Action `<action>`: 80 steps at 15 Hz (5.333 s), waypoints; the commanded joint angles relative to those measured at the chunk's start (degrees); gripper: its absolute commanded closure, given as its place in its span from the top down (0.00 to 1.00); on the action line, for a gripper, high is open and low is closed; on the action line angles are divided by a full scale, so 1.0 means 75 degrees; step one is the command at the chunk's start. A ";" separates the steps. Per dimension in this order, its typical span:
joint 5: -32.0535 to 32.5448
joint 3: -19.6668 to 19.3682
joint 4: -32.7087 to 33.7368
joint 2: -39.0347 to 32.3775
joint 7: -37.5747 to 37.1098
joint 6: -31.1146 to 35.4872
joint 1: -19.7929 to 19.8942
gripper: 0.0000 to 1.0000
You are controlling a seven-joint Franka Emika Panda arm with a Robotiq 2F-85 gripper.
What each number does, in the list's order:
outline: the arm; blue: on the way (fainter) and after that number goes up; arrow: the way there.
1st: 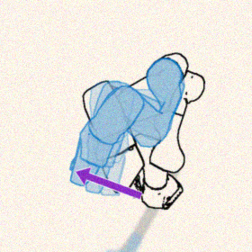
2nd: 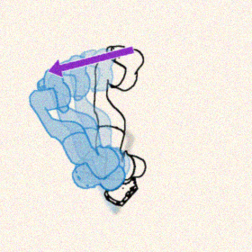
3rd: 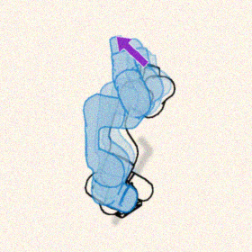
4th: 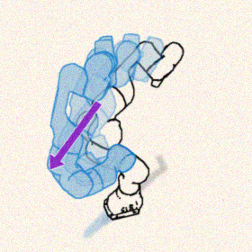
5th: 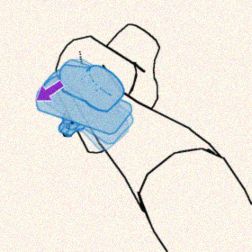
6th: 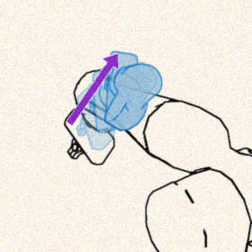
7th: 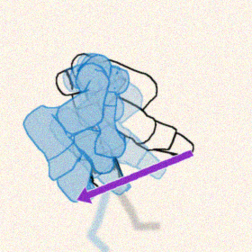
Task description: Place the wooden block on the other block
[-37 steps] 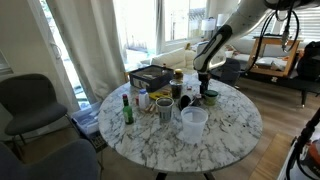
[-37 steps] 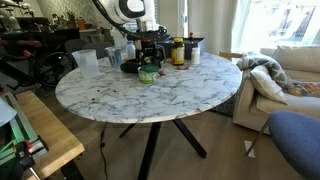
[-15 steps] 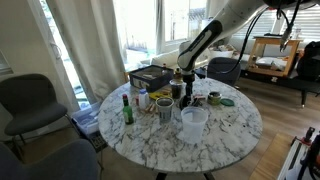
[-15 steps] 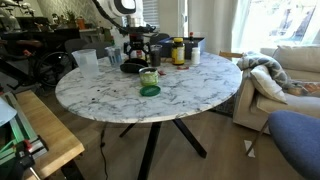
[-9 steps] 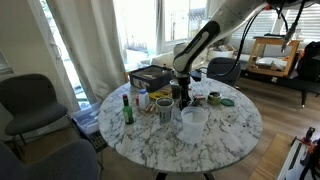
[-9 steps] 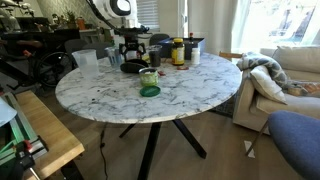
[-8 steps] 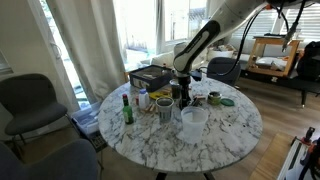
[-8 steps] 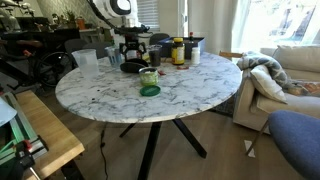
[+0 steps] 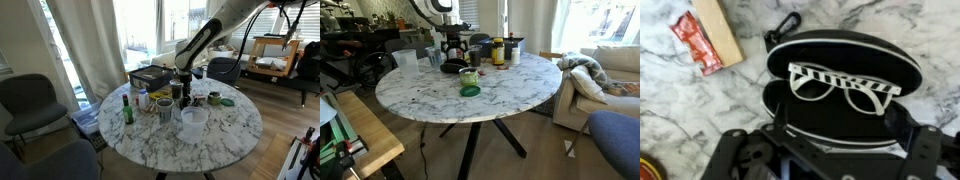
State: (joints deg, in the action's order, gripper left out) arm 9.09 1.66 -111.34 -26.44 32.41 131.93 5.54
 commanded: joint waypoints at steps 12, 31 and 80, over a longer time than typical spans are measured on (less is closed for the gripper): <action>0.0436 -0.0640 -0.0145 0.0651 0.0332 -0.0443 0.0579 1.00; -0.0714 -0.0747 -0.0079 -0.0241 0.1342 0.0374 0.1391 1.00; -0.1466 -0.0132 -0.1857 0.0148 0.4206 0.3777 0.2158 0.88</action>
State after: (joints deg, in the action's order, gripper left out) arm 1.79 -2.28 -123.13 -24.58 61.13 155.22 18.72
